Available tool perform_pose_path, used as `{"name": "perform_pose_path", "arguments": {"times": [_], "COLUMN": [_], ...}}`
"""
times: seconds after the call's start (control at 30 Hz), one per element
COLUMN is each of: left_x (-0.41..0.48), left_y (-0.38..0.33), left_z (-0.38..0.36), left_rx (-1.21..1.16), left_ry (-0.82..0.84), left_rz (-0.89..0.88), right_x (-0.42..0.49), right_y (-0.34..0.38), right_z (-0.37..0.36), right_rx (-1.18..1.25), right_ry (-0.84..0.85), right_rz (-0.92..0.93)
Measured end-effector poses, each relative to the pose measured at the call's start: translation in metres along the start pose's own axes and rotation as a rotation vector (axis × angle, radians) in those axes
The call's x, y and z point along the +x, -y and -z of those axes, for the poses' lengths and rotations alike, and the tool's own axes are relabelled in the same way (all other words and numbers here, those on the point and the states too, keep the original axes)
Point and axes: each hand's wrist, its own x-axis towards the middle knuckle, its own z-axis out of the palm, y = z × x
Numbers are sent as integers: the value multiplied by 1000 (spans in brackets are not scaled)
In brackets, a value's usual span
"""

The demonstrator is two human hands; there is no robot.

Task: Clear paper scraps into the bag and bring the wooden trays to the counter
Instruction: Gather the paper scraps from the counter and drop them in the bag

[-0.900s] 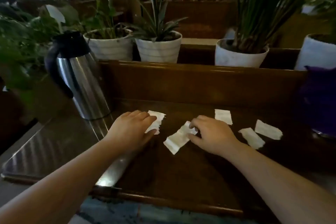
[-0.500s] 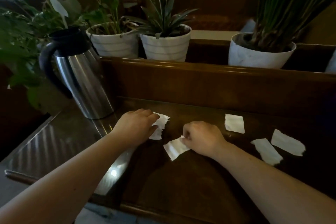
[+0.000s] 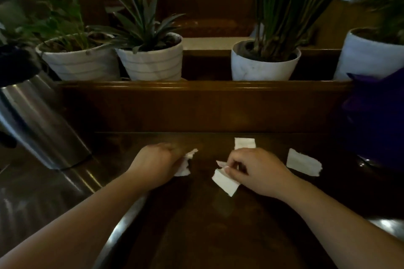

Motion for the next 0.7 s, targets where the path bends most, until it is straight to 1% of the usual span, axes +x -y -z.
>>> {"name": "perform_pose_path", "arguments": {"times": [0.07,0.13,0.3,0.4,0.57,0.7], "left_x": [14,29,56,69,88,108], "left_y": [-17,-34,-72,-87,-100,-105], "left_z": [6,10,16,14,8,-3], "left_rx": [-33,-51,-77,-64,-37,-17], "left_ry": [-35,-98,-150,-140,-104,-30], "left_rz": [-54,-146,-283,-300,-284,-236], "right_x": [-18,-38,-70,-73,-69,-68], "right_y": [-9,-17,-49,-72,-87,-90], "right_z": [8,17,33,30,4,-5], "right_rx": [-21,-51,-170,-202,-184,-127], "right_ry": [3,-10,-103,-116,18,-39], "right_rz": [-29,-71,-198,-270,-271,-266]}}
